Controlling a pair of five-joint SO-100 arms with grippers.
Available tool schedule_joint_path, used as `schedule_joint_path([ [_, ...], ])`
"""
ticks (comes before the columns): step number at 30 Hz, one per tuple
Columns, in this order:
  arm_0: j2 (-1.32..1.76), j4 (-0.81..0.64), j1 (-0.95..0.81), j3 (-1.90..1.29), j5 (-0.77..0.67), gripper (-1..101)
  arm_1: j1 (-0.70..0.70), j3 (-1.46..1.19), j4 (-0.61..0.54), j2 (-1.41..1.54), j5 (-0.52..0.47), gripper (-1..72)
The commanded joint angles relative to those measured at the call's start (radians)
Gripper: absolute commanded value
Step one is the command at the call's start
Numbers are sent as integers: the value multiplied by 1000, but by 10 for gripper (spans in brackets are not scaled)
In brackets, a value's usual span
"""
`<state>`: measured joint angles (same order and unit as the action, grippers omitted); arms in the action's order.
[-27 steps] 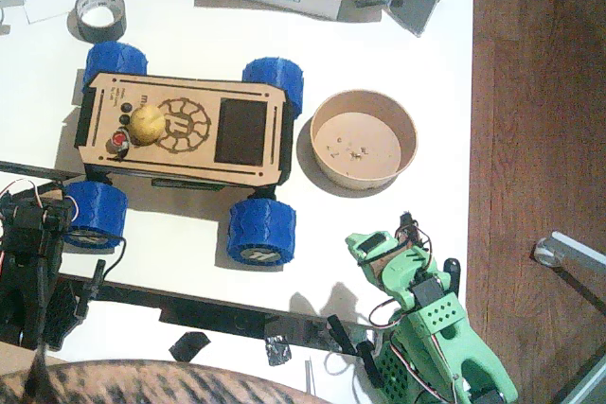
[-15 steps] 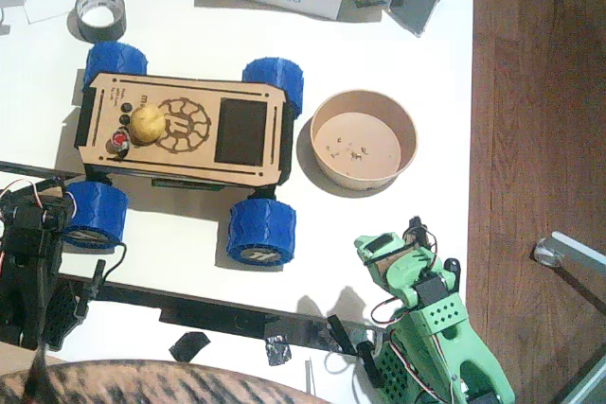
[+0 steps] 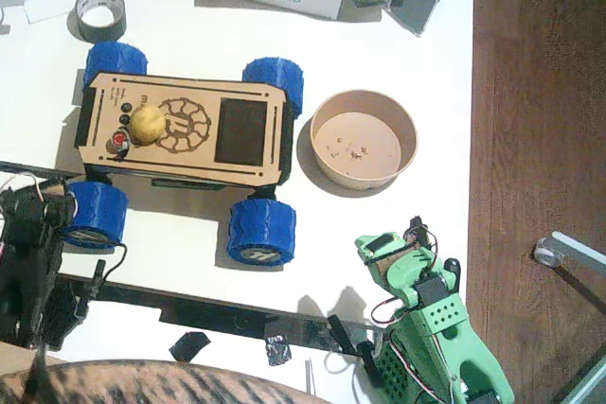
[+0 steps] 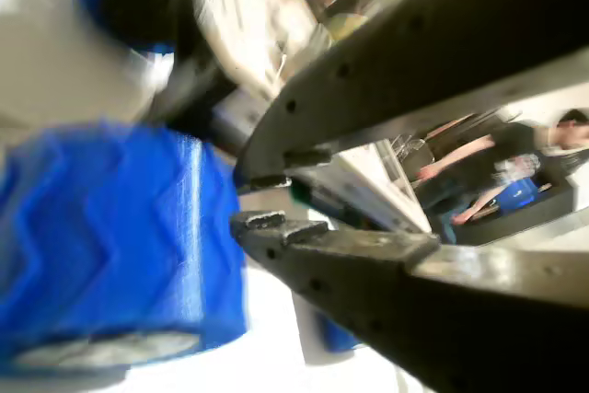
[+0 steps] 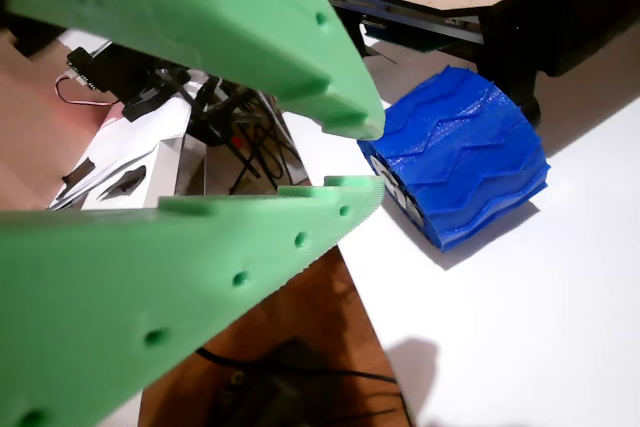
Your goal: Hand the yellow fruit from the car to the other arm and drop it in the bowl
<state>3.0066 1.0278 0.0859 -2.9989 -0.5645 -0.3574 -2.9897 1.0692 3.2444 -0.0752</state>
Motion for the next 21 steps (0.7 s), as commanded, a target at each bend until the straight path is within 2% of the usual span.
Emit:
schedule_joint_path([
  [1,-112,-9,0,204,5,19,5,48,2,5,6,0],
  [5,-195,11,2,390,5,57,5,48,2,5,6,0],
  [11,-486,-3,14,657,8,58,5,48,2,5,6,0],
  [15,-588,-44,12,785,8,98,3,48,2,5,5,0],
  [18,-684,-46,3,867,8,150,3,48,2,5,5,0],
  [21,-785,-41,2,923,9,324,3,48,2,5,3,0],
])
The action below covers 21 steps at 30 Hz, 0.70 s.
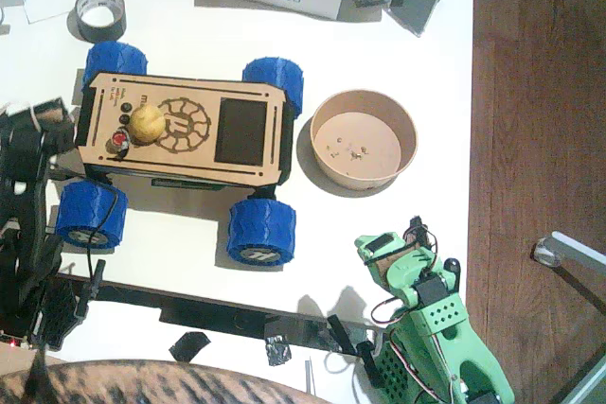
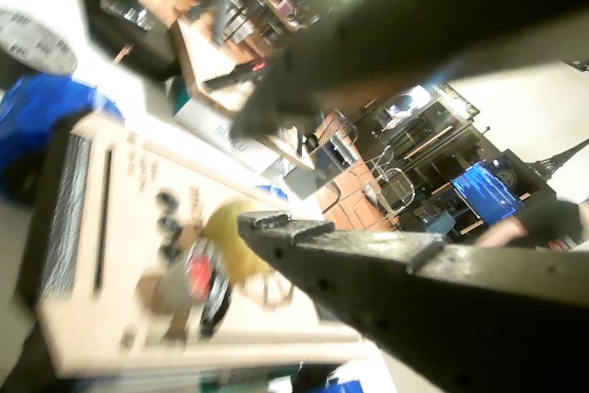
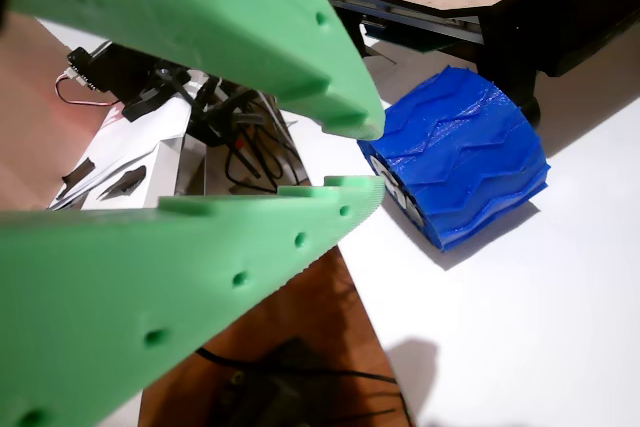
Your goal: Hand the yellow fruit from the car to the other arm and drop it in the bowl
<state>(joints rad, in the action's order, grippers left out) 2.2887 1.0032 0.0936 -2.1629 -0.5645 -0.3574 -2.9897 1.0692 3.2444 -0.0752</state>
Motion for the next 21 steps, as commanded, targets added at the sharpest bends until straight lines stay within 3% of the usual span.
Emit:
schedule_joint_path([
  [1,-94,-15,-6,95,9,359,3,48,2,5,3,0],
  [9,-213,-29,-8,98,9,360,3,48,2,5,3,0],
  [10,-230,-35,-14,98,9,396,3,48,2,5,3,0],
  [12,-259,-54,-51,98,9,566,3,48,2,5,3,0],
  [13,-275,-72,-75,98,9,574,3,48,2,5,2,0],
  [21,-403,-196,-212,98,9,523,3,48,2,5,2,0],
])
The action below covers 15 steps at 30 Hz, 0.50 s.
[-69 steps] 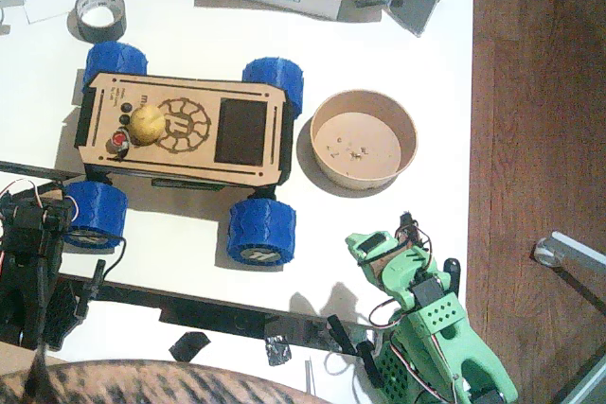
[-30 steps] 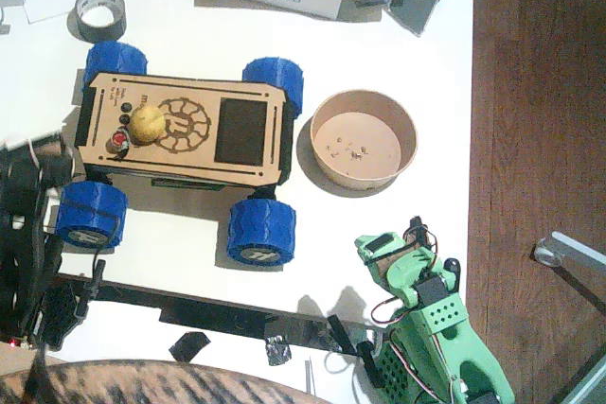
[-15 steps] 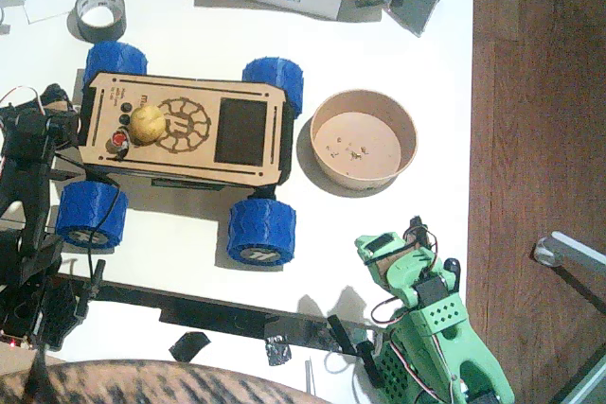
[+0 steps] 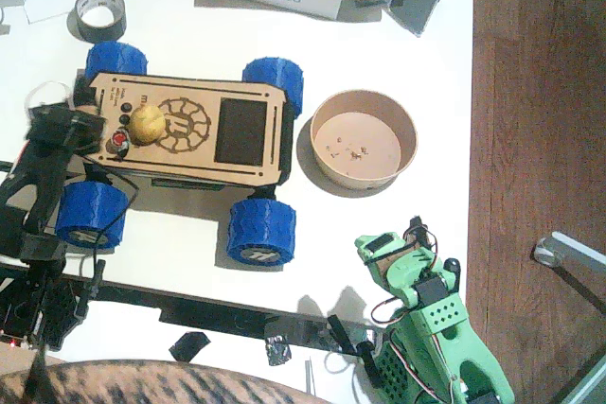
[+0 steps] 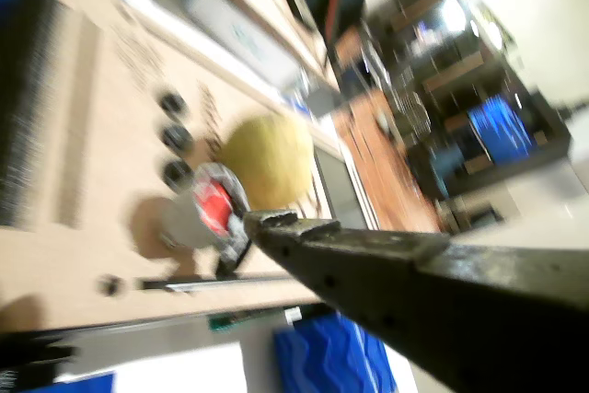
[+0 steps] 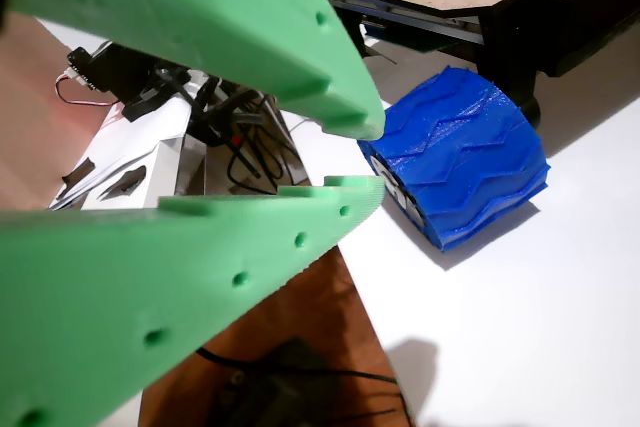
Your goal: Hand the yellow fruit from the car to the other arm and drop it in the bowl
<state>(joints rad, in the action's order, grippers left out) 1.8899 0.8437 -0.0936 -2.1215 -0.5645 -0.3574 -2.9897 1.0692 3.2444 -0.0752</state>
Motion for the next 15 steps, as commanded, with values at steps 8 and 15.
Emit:
schedule_joint_path([
  [8,-35,-137,-120,58,3,519,3,48,0,5,0,1],
  [15,-84,-179,-127,58,6,517,3,48,0,5,0,1],
])
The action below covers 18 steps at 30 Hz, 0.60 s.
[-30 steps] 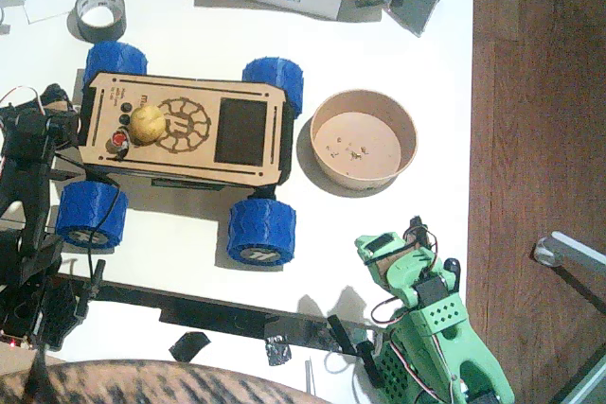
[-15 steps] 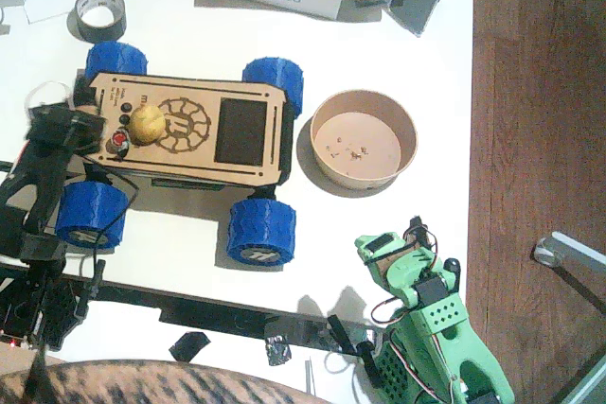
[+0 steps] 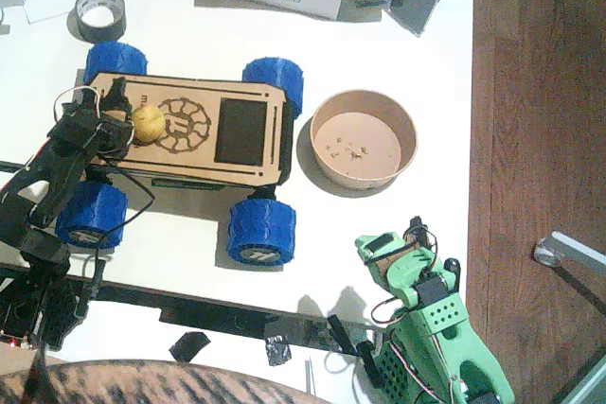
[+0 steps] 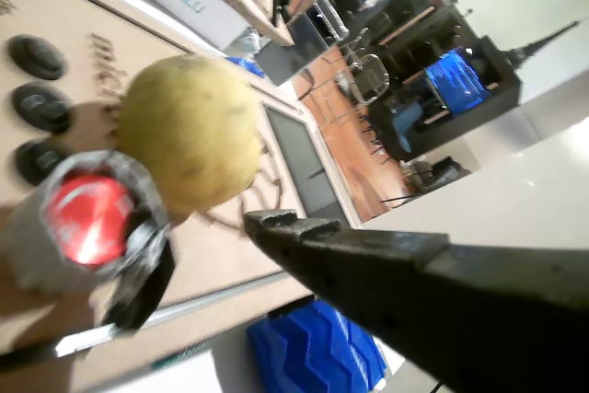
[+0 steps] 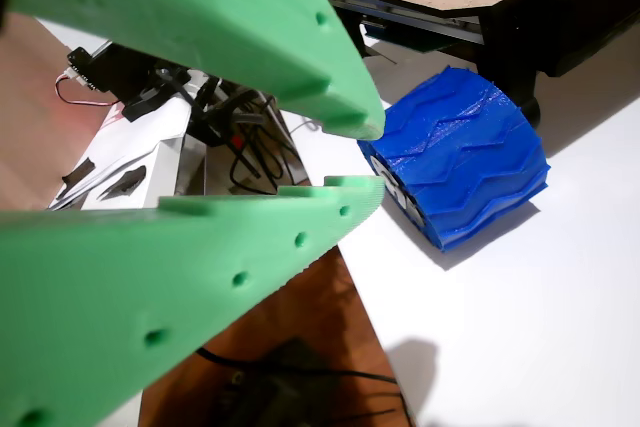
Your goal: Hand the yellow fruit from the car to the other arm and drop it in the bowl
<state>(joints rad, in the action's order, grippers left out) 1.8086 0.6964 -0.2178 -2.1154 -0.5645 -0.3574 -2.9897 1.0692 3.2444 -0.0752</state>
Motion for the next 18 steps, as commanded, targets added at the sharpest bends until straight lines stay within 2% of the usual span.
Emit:
schedule_joint_path([
  [1,-15,-44,-5,52,8,526,3,48,0,5,0,1],
  [10,-107,-117,-5,52,8,528,3,48,0,5,0,1],
  [14,-198,-204,-5,52,8,513,2,48,-2,5,0,1],
  [18,-206,-210,-5,52,9,513,2,48,-2,5,0,1],
])
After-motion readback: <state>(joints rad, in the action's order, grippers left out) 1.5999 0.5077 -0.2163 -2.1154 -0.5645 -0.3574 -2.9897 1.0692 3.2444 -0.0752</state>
